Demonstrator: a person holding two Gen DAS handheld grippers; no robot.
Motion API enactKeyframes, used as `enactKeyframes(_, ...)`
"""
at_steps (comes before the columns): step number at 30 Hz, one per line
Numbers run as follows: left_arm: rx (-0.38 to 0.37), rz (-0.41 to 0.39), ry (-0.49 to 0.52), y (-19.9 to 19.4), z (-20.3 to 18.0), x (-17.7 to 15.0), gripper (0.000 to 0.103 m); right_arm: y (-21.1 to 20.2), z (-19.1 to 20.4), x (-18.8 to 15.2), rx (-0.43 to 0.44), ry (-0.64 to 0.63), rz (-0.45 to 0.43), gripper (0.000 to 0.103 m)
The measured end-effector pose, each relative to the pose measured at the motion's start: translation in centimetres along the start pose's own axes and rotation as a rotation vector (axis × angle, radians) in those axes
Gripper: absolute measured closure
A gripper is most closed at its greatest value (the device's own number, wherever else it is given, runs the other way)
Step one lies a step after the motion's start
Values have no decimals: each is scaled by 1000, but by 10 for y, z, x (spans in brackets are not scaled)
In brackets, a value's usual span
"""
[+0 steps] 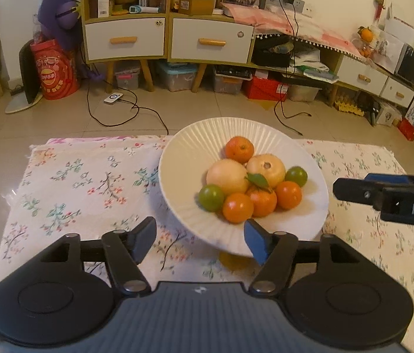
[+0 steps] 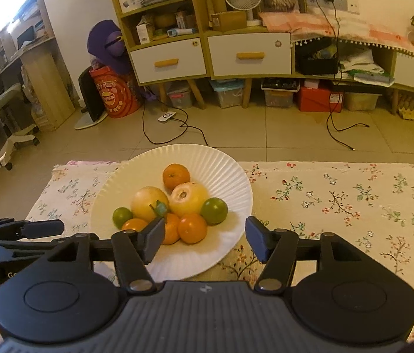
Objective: Organize fruits
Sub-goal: 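Withdraw both open tools from the plate toward the fruits on the cloth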
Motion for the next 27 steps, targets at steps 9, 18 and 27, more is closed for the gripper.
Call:
enactKeyframes(9, 20, 13, 29, -25, 5, -17, 30, -18, 10, -14, -7, -30, 31, 31)
enactKeyframes(18, 31, 30, 81, -44, 6, -35, 21, -34, 23, -31, 0, -50, 63, 17)
enactKeyframes(27, 17, 62, 122, -57, 12, -62, 19, -38, 34, -55, 11, -85, 116, 12)
Point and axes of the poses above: each gripper's, at about its wrist camera, not at the fingertips, and y roughly the way its jaws point, z to its left, x to its top, the point moved 5 cm from there along y, roughly the way its jaws point, and after that the axes turned 5 degrees about -y, right-handed, at the moved point
